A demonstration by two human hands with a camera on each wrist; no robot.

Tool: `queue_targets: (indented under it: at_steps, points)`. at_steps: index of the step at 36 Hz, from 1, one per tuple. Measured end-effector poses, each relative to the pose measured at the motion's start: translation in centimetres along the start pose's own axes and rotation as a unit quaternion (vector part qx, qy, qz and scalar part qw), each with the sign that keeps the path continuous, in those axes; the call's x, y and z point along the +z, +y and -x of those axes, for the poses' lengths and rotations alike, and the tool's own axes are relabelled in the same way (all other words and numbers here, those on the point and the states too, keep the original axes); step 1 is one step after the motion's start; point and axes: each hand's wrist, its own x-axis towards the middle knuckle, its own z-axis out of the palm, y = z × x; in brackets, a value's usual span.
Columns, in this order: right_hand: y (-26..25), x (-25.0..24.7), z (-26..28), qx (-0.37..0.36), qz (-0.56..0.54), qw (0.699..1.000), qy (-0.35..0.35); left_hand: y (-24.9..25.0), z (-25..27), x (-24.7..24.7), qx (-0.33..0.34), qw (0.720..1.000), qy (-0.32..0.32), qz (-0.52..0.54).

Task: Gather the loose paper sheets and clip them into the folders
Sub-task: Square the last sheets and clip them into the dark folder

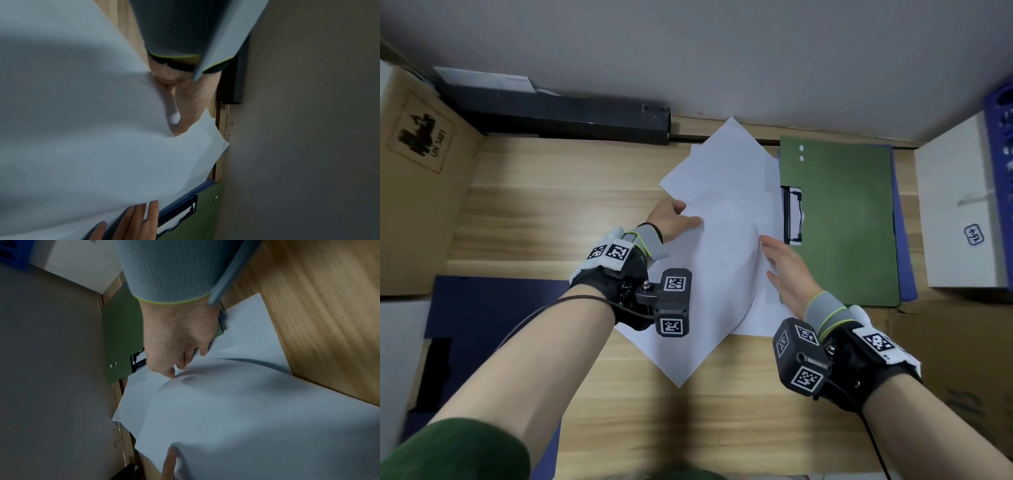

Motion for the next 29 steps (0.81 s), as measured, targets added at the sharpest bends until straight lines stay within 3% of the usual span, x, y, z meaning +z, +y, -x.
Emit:
queue_targets:
  at_steps: [13,18,24,29]
  points:
    - [0.5,-0.4,-0.3,0.005,-0.034,0.999,-0.008,1.0,-0.6,1.3,-0.035,0.996,-0.007,0.076]
    - [0.8,-0.4,-0.5,0.001,-0.038,0.999,-0.010,1.4,-0.5,1.7,-0.049,0.992,-0.047,0.102]
    - [0.8,-0.6,-0.4,-0.002,-0.036,0.999,-0.010,1.3,-0.4,2.5,-0.014,0.999,0.033,0.007]
    - [0.9,-1.0,-0.3,-0.009,-0.010,1.000,0.013,-0.9,-0.5,0.2,-0.039,0.993,0.091,-0.058]
